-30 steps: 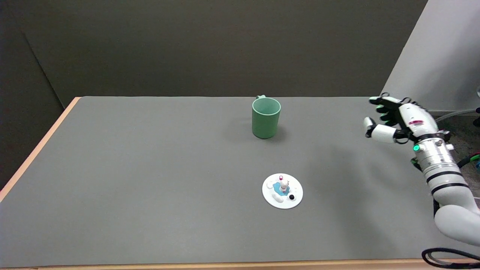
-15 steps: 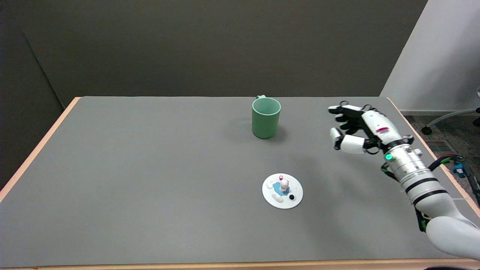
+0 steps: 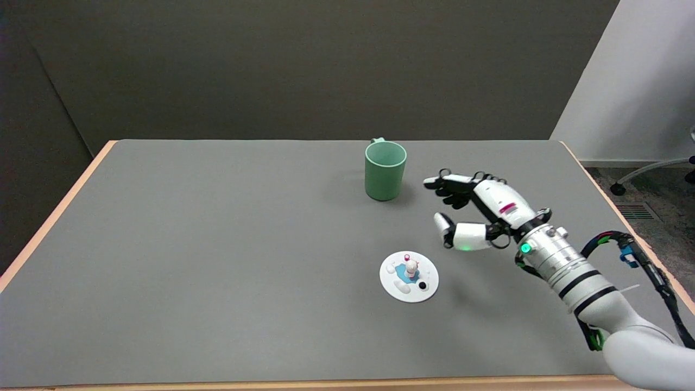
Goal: Pick up the white cup lid.
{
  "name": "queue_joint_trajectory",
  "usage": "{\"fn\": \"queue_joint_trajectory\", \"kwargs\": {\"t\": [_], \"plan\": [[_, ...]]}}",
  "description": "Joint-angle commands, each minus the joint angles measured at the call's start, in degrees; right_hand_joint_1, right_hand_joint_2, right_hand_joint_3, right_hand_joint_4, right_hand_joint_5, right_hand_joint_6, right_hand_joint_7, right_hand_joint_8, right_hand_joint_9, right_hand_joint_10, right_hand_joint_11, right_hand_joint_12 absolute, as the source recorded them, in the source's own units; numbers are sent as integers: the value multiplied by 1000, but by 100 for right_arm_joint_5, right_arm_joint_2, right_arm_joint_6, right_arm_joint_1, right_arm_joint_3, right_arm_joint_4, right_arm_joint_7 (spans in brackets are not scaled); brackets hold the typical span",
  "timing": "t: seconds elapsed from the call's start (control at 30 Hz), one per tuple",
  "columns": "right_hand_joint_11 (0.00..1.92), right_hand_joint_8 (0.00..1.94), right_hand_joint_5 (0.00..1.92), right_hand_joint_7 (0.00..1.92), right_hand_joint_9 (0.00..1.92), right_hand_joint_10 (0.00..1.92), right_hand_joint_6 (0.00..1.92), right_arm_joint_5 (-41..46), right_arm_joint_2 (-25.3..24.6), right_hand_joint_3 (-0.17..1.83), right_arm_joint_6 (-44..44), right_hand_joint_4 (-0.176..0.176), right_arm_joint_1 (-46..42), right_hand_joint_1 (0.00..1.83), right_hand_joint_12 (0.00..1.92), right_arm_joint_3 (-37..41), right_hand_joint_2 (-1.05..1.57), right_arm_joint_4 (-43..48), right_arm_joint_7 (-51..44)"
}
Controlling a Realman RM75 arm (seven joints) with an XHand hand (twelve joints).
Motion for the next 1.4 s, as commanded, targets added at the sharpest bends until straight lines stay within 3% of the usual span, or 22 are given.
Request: {"fn": "queue_joint_trajectory", "kwargs": {"t": [0.03, 0.17, 0.23, 0.4, 0.53, 0.67, 0.77, 1.1, 1.17, 1.3, 1.4], "plan": [[647, 175, 497, 627, 744, 235, 187, -670, -287, 1033, -227, 93, 210, 614, 627, -864, 700, -226, -463], [606, 172, 494, 599, 719, 229, 190, -910, -382, 1026, -329, 89, 243, 611, 641, -1033, 699, -236, -1100], [606, 183, 502, 596, 717, 206, 175, -921, -434, 929, -498, 78, 277, 631, 616, -1094, 744, -233, -1370], [564, 184, 478, 593, 702, 202, 172, -873, -523, 912, -704, 62, 308, 608, 644, -1121, 754, -222, -1432], [534, 165, 421, 564, 680, 220, 181, -873, -535, 1026, -778, 44, 274, 572, 685, -1084, 693, -176, -1571], [509, 167, 333, 483, 645, 208, 163, -900, -527, 970, -794, 28, 324, 595, 674, -1100, 686, -32, -2039], [477, 157, 244, 396, 601, 212, 149, -897, -519, 1033, -827, 15, 378, 616, 680, -1086, 611, 57, -2332], [460, 143, 236, 259, 491, 188, 152, -873, -535, 1041, -948, 15, 346, 633, 529, -1036, 548, 437, -2595], [417, 171, 199, 236, 436, 277, 215, -873, -535, 1079, -924, 9, 352, 689, 589, -1036, 623, 503, -2595], [478, 145, 257, 264, 477, 186, 157, -873, -536, 1044, -898, 16, 359, 630, 469, -966, 570, 568, -2603], [456, 122, 308, 320, 484, 193, 171, -873, -536, 1067, -898, 21, 346, 591, 524, -905, 619, 557, -2603]]}}
